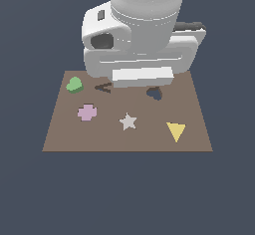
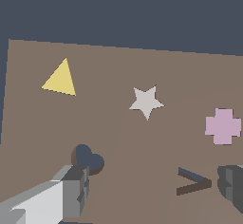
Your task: Insert a designated object into the corresponding slot on a board.
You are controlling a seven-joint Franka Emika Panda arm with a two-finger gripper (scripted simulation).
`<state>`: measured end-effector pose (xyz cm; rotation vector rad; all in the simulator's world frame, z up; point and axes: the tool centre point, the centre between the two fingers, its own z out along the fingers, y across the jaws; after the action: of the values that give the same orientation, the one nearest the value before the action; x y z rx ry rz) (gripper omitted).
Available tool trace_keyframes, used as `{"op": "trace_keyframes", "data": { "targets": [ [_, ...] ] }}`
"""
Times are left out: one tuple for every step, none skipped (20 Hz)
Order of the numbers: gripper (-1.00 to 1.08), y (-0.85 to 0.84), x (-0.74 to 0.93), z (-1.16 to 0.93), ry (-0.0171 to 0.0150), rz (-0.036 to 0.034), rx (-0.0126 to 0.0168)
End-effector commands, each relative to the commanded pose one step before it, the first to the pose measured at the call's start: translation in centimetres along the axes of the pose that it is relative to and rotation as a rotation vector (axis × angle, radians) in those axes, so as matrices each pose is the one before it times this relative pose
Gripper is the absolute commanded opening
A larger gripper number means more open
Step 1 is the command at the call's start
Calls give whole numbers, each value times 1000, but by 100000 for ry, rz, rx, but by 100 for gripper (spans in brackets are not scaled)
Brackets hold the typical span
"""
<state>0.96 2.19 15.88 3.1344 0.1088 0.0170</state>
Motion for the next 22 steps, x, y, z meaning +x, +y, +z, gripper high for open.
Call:
{"op": "trace_keyframes", "data": {
  "targets": [
    [100,1,0,0,0,0,0],
    [100,40,-15,10,0,0,0],
    [100,24,-41,31,-3,-154,2],
    [100,87,-71,52,-4,-183,4],
    [100,126,-99,73,-6,-249,5],
    [100,150,-126,94,-8,-338,7],
    [100,193,-154,114,-9,-396,8],
    [100,220,-181,134,-11,-478,10],
    [100,257,-208,154,-13,-543,11],
    [100,290,-234,174,-15,-613,13],
    [100,321,-260,194,-16,-683,14],
    [100,354,-285,213,-18,-750,15],
    [100,385,-310,232,-20,-817,17],
    [100,415,-334,250,-21,-884,18],
    [100,448,-357,268,-23,-944,19],
    [100,476,-380,286,-24,-1010,21],
    [100,508,-402,304,-26,-1069,22],
    [100,536,-424,321,-27,-1131,23],
    [100,565,-445,338,-29,-1191,24],
    [100,595,-466,355,-30,-1249,26],
    [100,624,-486,372,-32,-1308,27],
    [100,653,-505,389,-33,-1365,28]
  ]
}}
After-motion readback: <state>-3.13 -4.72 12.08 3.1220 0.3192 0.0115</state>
